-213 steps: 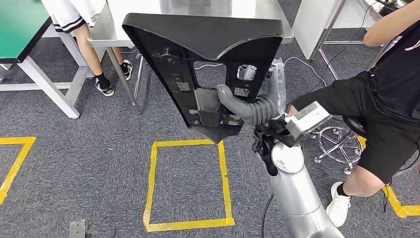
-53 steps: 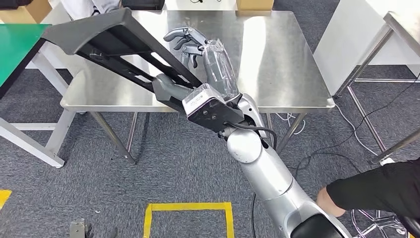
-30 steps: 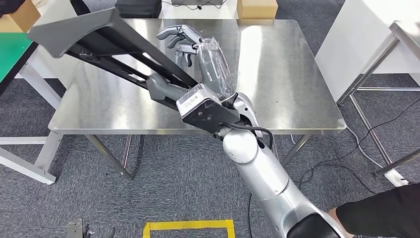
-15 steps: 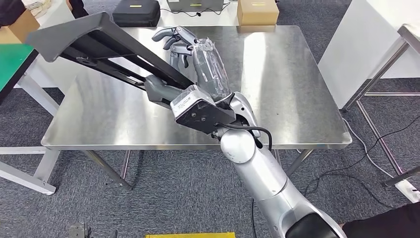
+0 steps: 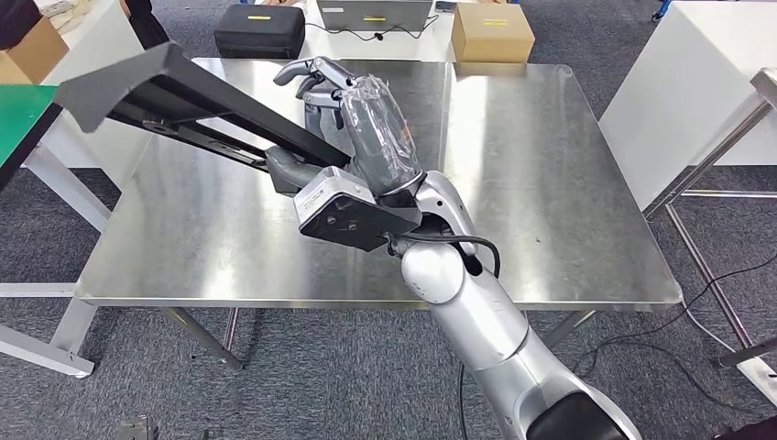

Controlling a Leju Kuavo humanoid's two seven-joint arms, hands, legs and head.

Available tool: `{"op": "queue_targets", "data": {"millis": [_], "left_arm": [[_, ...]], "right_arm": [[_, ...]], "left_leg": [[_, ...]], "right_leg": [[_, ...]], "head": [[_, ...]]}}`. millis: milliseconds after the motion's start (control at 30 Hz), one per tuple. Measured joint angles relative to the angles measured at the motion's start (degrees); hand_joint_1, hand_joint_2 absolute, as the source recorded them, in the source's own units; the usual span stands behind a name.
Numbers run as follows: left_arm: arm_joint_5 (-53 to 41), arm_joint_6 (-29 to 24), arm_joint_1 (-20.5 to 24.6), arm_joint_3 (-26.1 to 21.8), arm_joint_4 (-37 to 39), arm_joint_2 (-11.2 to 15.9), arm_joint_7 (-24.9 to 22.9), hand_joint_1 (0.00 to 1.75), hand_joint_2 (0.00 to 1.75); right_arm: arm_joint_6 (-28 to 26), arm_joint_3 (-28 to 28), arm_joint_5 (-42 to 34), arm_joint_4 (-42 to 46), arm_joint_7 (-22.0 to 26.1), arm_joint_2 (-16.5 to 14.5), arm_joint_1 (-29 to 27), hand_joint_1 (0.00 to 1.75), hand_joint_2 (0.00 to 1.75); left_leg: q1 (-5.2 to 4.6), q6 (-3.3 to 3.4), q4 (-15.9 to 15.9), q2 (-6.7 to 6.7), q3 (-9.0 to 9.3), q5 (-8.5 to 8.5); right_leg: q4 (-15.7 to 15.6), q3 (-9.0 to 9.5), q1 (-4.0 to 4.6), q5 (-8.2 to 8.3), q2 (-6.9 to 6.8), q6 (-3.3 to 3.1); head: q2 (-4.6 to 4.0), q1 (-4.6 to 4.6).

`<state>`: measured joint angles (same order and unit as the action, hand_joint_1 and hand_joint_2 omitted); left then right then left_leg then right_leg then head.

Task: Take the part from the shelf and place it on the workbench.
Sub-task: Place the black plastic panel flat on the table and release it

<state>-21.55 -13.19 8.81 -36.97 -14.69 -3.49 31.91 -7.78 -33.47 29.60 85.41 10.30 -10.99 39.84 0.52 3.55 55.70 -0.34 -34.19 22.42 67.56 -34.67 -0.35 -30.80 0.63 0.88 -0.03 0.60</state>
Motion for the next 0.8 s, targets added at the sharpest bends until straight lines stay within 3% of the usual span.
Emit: {"op": "queue_targets", "data": {"millis": [67,100,133,200,267,400,467,533,600,633,700,733,767,800], "left_arm": [[0.0,0.0,-0.1,0.0,0.0,0.0,0.0,0.00,1.75],[0.0,0.1,-0.1,0.0,0.0,0.0,0.0,0.00,1.75],[0.0,0.1,-0.1,0.0,0.0,0.0,0.0,0.00,1.75],[0.0,0.3,-0.1,0.0,0.0,0.0,0.0,0.00,1.75],[0.0,0.4,-0.2,0.0,0.1,-0.1,0.0,0.00,1.75],[-0.1,0.4,-0.2,0.0,0.0,0.0,0.4,0.00,1.75],[-0.1,0.4,-0.2,0.0,0.0,0.1,1.3,0.00,1.75],[0.0,0.4,-0.2,0.0,0.0,0.2,1.9,0.00,1.75],[0.1,0.4,-0.3,-0.1,0.0,0.3,2.1,0.00,1.75],[0.1,0.4,-0.3,-0.2,0.0,0.5,2.1,0.00,1.75],[0.2,0.3,-0.3,-0.5,0.0,0.8,2.1,0.00,1.75],[0.2,0.3,-0.3,-0.7,0.1,0.9,2.1,0.00,1.75],[0.3,0.3,-0.3,-0.8,0.1,0.9,2.1,0.00,1.75],[0.3,0.3,-0.4,-0.9,0.1,1.0,2.1,0.00,1.75]], "right_arm": [[0.0,-0.1,1.1,-0.4,-0.3,0.2,-0.3,1.75,1.75],[0.0,-0.2,1.6,-0.5,-0.4,0.3,-0.5,1.75,1.75],[0.0,-0.2,2.1,-0.7,-0.6,0.3,-0.5,1.75,1.75],[-0.1,-0.4,2.9,-1.0,-0.7,0.4,-0.6,1.75,1.75],[-0.1,-0.6,3.1,-1.2,-0.8,0.5,-0.5,1.75,1.75],[-0.2,-0.7,4.5,-1.3,-1.3,0.4,-0.5,1.75,1.75],[-0.2,-0.8,6.5,-1.5,-1.9,0.5,-0.5,1.75,1.75],[-0.4,-0.8,9.0,-1.9,-3.0,0.8,-0.5,1.75,1.75],[-1.0,-0.6,12.0,-3.0,-4.2,1.6,-0.5,1.75,1.75],[-1.6,-0.4,13.9,-3.7,-4.7,2.2,-0.5,1.75,1.75],[-3.2,0.4,17.4,-5.7,-5.3,3.4,-0.5,1.75,1.75],[-3.8,0.8,18.5,-6.7,-5.5,4.0,-0.4,1.75,1.75],[-4.2,1.2,19.1,-7.6,-5.5,4.5,-0.3,1.75,1.75],[-4.5,1.6,19.5,-8.3,-5.5,5.0,-0.2,1.75,1.75]], "left_leg": [[-0.18,0.13,0.0,-0.21,0.75,0.92],[-0.30,0.11,0.0,-0.36,1.33,1.44],[-0.41,0.05,0.0,-0.50,2.06,1.99],[-0.67,-0.18,0.0,-0.68,3.54,3.19],[-0.86,-0.71,-0.2,-0.79,4.47,4.31],[-0.72,-1.79,1.7,-0.53,4.83,4.86],[-0.26,-2.38,7.0,-0.27,1.86,5.44],[0.30,-3.24,13.5,-0.15,-3.00,8.00],[0.84,-3.97,15.0,0.00,-6.10,9.72],[1.09,-4.19,13.0,0.08,-6.17,8.48],[1.42,-4.39,6.2,0.19,-4.55,2.75],[1.31,-4.27,3.5,0.27,-3.96,0.69],[1.11,-3.93,2.1,0.28,-3.51,-0.73],[0.83,-3.49,1.9,0.27,-3.48,-1.03]], "right_leg": [[4.8,-4.66,-0.04,-2.20,-0.01,0.05],[4.3,-5.60,-0.03,-2.19,-0.02,0.24],[1.6,-5.44,-0.01,-0.88,-0.03,0.50],[-6.9,-3.43,0.27,4.46,-0.21,0.72],[-12.4,-1.76,0.67,8.25,-0.42,-0.05],[-14.0,0.55,-0.13,9.13,-0.35,-2.23],[-14.1,1.96,-0.36,8.82,-0.39,-2.97],[-14.0,2.63,-0.27,8.02,-0.23,-3.33],[-13.8,3.37,-0.28,7.01,0.06,-3.10],[-13.6,3.85,-0.33,6.44,0.15,-2.89],[-13.1,4.96,-0.42,5.18,0.24,-2.34],[-12.9,5.30,-0.40,4.67,0.26,-2.03],[-12.7,5.40,-0.31,4.25,0.30,-1.66],[-12.7,5.40,-0.21,3.93,0.33,-1.28]], "head": [[0.01,0.01],[0.00,0.00],[-0.01,-0.01],[-0.01,-0.03],[-0.01,-0.06],[0.00,-0.06],[-0.01,-0.01],[-0.01,0.04],[0.00,0.06],[0.00,0.06],[-0.01,0.04],[-0.01,0.03],[-0.01,0.07],[-0.01,0.08]]}}
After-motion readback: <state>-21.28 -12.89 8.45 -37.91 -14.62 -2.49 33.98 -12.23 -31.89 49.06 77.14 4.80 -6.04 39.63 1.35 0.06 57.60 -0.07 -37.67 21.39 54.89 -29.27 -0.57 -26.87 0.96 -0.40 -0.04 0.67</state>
